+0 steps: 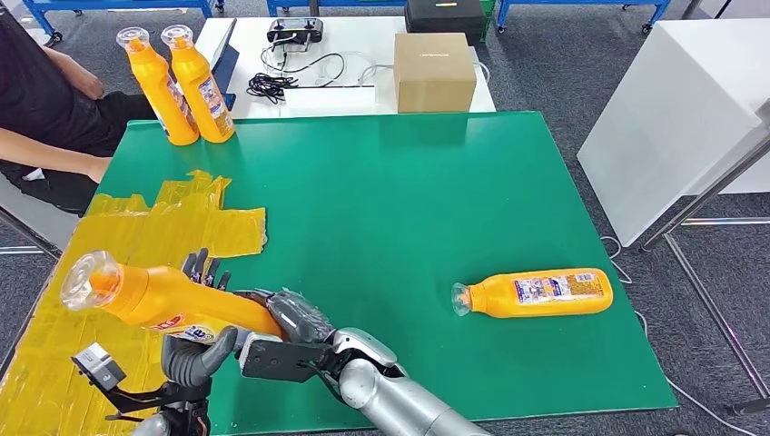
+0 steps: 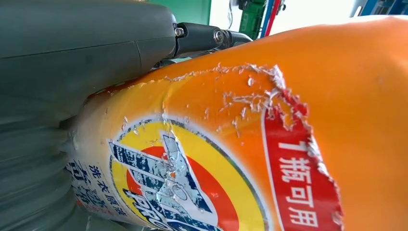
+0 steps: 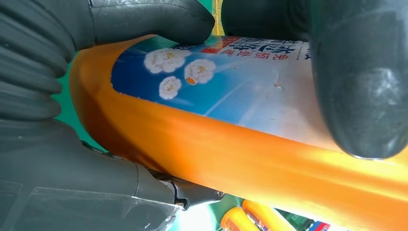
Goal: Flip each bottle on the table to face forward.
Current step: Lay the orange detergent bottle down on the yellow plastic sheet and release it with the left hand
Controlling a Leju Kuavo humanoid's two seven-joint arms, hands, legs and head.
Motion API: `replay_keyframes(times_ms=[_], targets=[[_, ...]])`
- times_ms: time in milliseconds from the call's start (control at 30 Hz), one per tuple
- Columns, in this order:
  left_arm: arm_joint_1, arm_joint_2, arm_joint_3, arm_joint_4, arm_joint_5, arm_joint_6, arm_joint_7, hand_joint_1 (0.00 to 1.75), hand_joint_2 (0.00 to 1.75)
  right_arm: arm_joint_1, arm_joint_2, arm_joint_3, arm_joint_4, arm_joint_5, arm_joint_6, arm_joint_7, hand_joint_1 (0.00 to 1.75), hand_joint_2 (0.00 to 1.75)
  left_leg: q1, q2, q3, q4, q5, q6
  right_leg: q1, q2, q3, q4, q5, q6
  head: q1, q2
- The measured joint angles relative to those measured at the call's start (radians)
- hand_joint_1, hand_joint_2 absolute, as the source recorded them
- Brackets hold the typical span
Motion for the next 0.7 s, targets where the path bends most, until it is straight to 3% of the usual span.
replay_keyframes(times_ms=[33, 167, 700], targets=[[0.001, 0.002, -0.005, 0.000, -0.003, -0.001, 0.000, 0.00, 1.75, 0.000, 0.000, -0.001, 0.005, 0.001, -0.002, -0.003, 1.75, 1.75, 0.000, 0.000, 0.000, 0.000, 0.000, 0.000, 0.000, 0.000, 0.000, 0.000, 0.000, 0.000, 0.000, 0.000], [0.003, 0.019, -0.032, 0.000, -0.018, -0.003, -0.006, 1.75, 1.75, 0.001, 0.000, -0.014, 0.020, 0.020, -0.007, -0.022, 1.75, 1.75, 0.000, 0.000, 0.000, 0.000, 0.000, 0.000, 0.000, 0.000, 0.000, 0.000, 0.000, 0.000, 0.000, 0.000], [0.007, 0.037, -0.056, 0.000, -0.015, -0.001, -0.019, 1.75, 1.75, 0.011, 0.000, -0.042, 0.029, 0.052, -0.007, -0.037, 1.71, 1.75, 0.000, 0.000, 0.000, 0.000, 0.000, 0.000, 0.000, 0.000, 0.000, 0.000, 0.000, 0.000, 0.000, 0.000]])
